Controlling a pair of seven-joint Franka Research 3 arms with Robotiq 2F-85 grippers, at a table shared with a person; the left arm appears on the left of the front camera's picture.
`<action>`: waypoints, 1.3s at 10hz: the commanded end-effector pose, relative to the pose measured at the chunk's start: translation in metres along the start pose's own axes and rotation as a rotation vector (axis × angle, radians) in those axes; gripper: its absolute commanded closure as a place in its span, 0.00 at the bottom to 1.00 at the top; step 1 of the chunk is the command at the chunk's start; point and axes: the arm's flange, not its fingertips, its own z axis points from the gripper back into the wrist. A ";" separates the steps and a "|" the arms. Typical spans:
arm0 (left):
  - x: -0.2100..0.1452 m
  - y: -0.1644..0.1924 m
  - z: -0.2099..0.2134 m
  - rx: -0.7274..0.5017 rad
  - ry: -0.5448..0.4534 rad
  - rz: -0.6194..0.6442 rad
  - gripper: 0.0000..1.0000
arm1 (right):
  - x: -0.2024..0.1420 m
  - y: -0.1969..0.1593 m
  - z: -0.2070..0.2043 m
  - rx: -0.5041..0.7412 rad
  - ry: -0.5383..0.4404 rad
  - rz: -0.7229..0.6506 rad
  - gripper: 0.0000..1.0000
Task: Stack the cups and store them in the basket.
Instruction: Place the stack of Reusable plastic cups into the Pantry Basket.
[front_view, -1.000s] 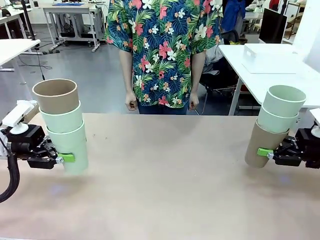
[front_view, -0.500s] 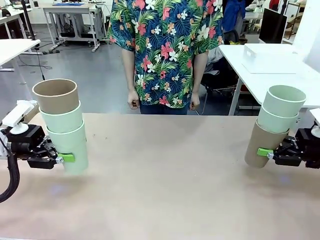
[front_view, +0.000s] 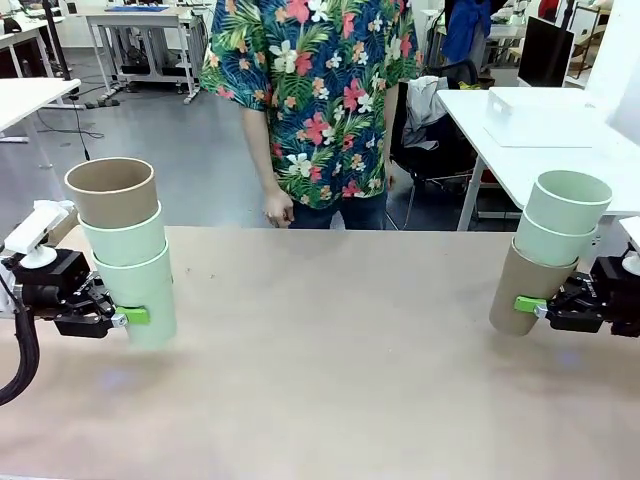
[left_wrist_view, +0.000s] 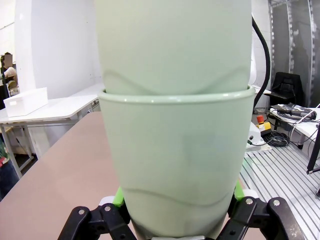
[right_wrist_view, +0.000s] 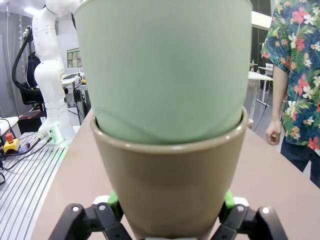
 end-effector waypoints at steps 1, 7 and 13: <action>0.004 0.000 -0.001 -0.003 -0.012 -0.008 0.15 | 0.004 0.000 0.000 0.000 -0.001 0.013 0.15; 0.004 0.000 -0.001 -0.003 -0.012 -0.008 0.15 | 0.004 0.000 0.000 0.000 -0.001 0.013 0.15; 0.004 0.000 -0.001 -0.003 -0.012 -0.008 0.15 | 0.004 0.000 0.000 0.000 -0.001 0.013 0.15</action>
